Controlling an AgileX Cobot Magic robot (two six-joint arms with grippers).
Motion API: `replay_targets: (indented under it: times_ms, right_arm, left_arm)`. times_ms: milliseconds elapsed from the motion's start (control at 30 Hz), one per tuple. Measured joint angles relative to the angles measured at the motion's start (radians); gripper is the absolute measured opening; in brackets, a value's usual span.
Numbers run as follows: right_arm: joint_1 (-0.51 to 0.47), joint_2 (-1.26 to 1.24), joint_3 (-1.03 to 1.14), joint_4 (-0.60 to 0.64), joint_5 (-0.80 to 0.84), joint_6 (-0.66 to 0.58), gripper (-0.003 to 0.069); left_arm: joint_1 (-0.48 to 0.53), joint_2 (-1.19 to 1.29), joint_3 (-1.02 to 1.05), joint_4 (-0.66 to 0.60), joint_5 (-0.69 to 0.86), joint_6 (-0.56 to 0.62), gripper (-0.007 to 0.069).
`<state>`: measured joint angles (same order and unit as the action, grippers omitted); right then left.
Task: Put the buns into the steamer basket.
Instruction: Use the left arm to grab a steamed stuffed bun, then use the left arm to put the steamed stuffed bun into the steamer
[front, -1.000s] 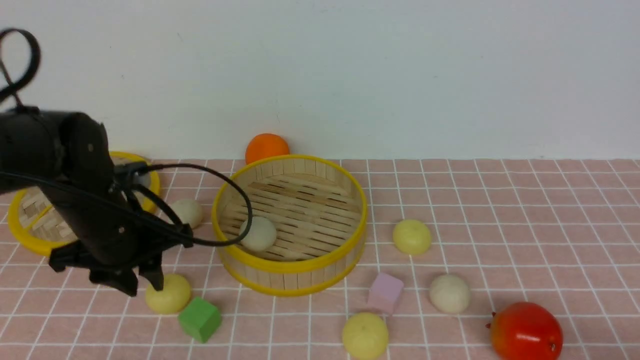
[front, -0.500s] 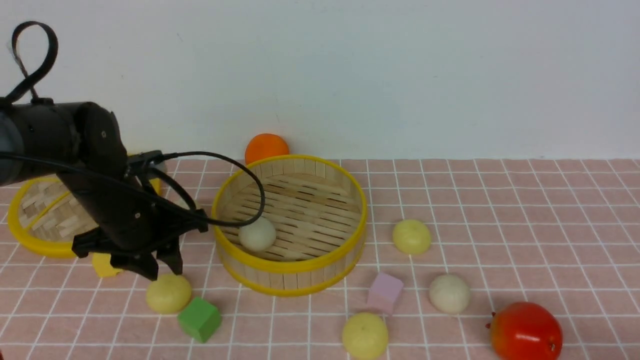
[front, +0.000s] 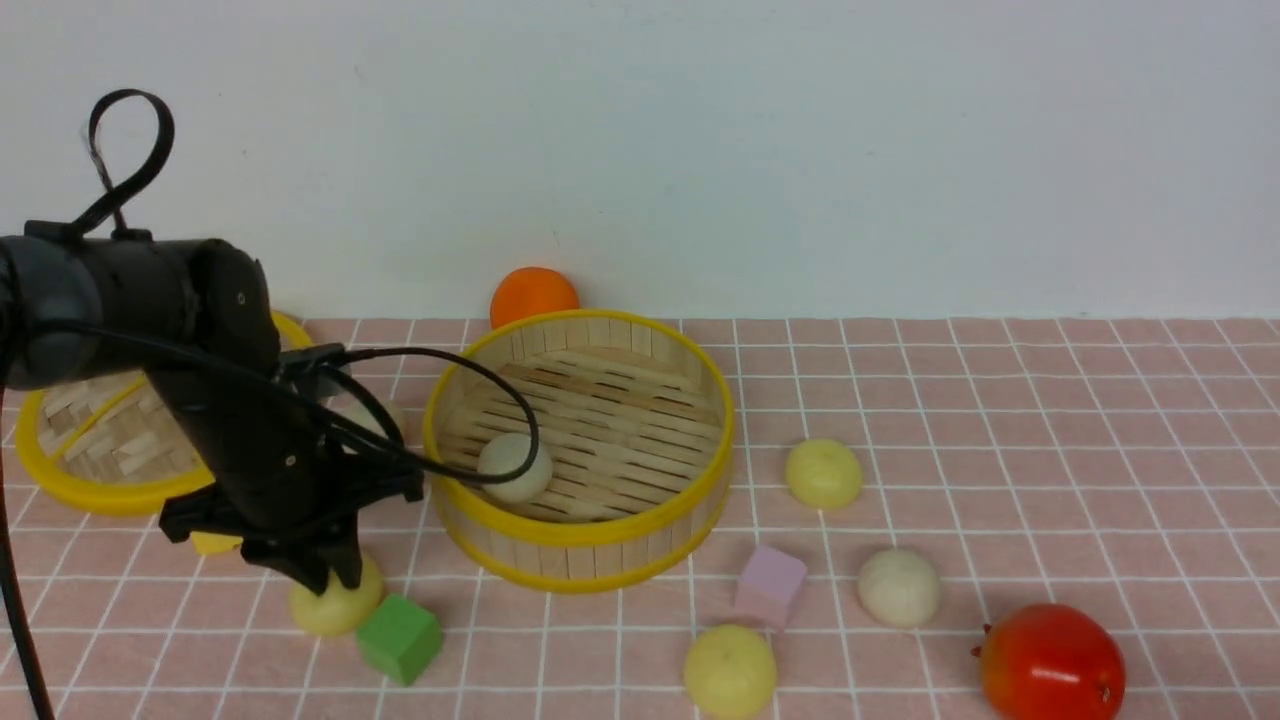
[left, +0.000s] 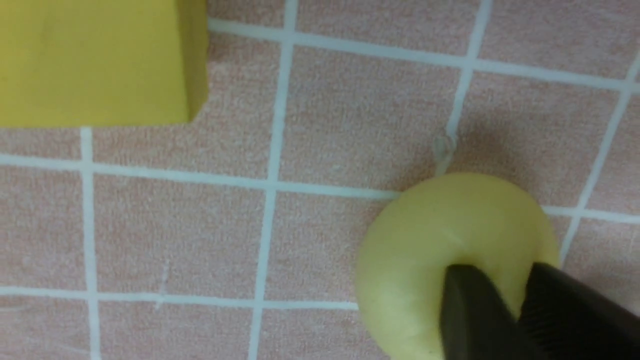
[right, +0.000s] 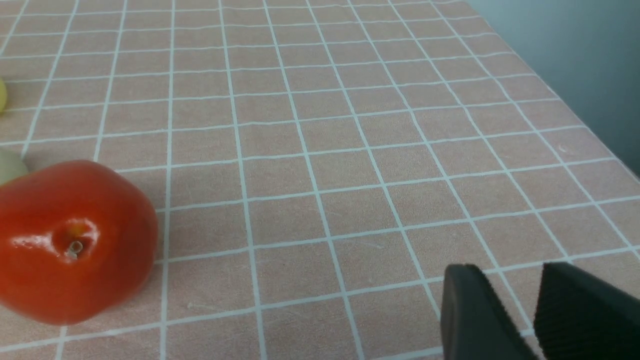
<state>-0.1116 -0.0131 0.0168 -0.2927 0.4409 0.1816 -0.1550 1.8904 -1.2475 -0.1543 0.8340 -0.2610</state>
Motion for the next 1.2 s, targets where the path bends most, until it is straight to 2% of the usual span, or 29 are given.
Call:
replay_targets:
  times_ms: [67, 133, 333, 467, 633, 867, 1000, 1200]
  right_arm:
    - [0.0, 0.0, 0.0, 0.0, 0.0, 0.0, 0.0242]
    - [0.0, 0.0, 0.0, 0.0, 0.0, 0.0, 0.0242]
    - [0.0, 0.0, 0.0, 0.0, 0.0, 0.0, 0.0242]
    - [0.0, 0.0, 0.0, 0.0, 0.0, 0.0, 0.0242]
    - [0.0, 0.0, 0.0, 0.0, 0.0, 0.0, 0.0242]
    - [0.0, 0.0, 0.0, 0.0, 0.0, 0.0, 0.0242]
    - [0.0, 0.0, 0.0, 0.0, 0.0, 0.0, 0.0242]
    - [0.0, 0.0, 0.0, 0.0, 0.0, 0.0, 0.0242]
  left_arm:
    - [0.0, 0.001, -0.026, 0.001, 0.034, 0.008, 0.0021]
    - [0.0, -0.002, -0.064, 0.007, 0.072, 0.011, 0.0013]
    - [-0.028, -0.08, -0.231, 0.007, 0.183, 0.011, 0.0013]
    - [-0.165, -0.114, -0.35, -0.021, 0.165, 0.011, 0.0013]
    - [-0.314, -0.008, -0.445, -0.071, 0.151, 0.003, 0.0013]
    - [-0.329, 0.203, -0.526, -0.048, 0.159, -0.057, 0.0014]
    - [-0.329, 0.248, -0.529, -0.046, 0.147, -0.089, 0.0043]
    - [-0.337, 0.224, -0.535, -0.041, 0.141, -0.101, 0.0211]
